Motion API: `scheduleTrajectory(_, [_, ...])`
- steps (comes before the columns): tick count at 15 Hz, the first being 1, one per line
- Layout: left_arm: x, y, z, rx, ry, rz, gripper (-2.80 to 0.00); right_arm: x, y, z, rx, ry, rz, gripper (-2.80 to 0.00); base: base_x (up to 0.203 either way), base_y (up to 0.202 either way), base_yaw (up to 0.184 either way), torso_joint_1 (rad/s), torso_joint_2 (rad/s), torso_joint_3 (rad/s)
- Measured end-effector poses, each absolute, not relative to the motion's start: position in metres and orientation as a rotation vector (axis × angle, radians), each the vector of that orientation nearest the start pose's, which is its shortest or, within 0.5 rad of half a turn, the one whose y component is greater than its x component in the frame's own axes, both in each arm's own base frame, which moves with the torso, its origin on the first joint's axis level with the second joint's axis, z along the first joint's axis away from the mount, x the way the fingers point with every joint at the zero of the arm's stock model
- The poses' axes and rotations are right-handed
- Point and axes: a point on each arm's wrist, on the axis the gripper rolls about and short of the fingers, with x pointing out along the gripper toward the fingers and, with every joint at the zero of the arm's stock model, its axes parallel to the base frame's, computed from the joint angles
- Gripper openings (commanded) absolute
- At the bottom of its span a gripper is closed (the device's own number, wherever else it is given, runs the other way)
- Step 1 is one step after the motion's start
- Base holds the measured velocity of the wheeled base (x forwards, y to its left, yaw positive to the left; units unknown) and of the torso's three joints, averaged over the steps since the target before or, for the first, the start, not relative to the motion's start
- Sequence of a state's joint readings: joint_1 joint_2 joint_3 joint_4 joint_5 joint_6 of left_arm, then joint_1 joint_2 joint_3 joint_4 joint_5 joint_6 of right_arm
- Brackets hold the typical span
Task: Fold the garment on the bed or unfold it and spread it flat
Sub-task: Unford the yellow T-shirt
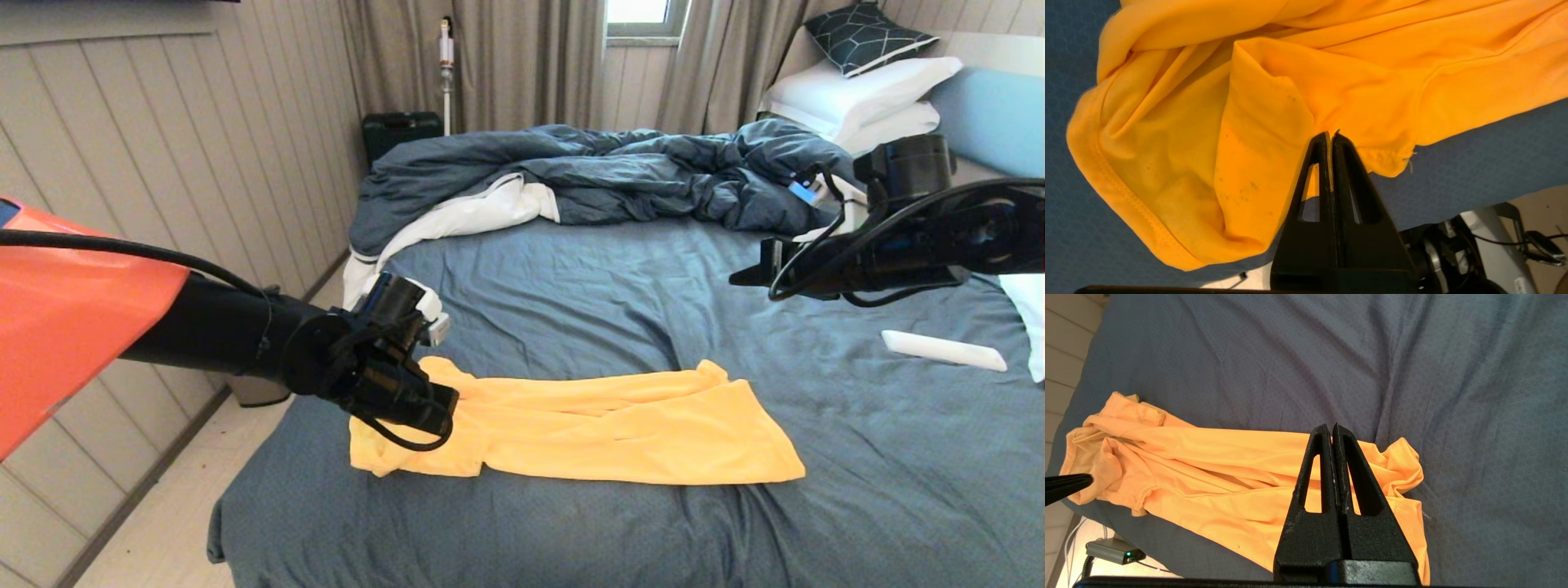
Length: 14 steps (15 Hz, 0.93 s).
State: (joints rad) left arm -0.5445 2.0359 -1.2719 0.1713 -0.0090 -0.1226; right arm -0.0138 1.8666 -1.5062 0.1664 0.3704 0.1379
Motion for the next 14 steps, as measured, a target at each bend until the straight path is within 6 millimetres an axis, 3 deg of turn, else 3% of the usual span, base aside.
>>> scheduleTrajectory(7, [0.326,-0.191,0.111,0.148,0.951,-0.444,0.00,0.366,0.004,0.243,0.234,0.550,0.315,-2.80,0.000,0.000,0.000,0.000,0.00,0.000])
scheduleTrajectory(14, [0.346,-0.183,0.097,0.148,0.926,-0.422,0.00,0.369,0.005,0.239,0.236,0.562,0.315,-2.80,0.000,0.000,0.000,0.000,0.00,0.000])
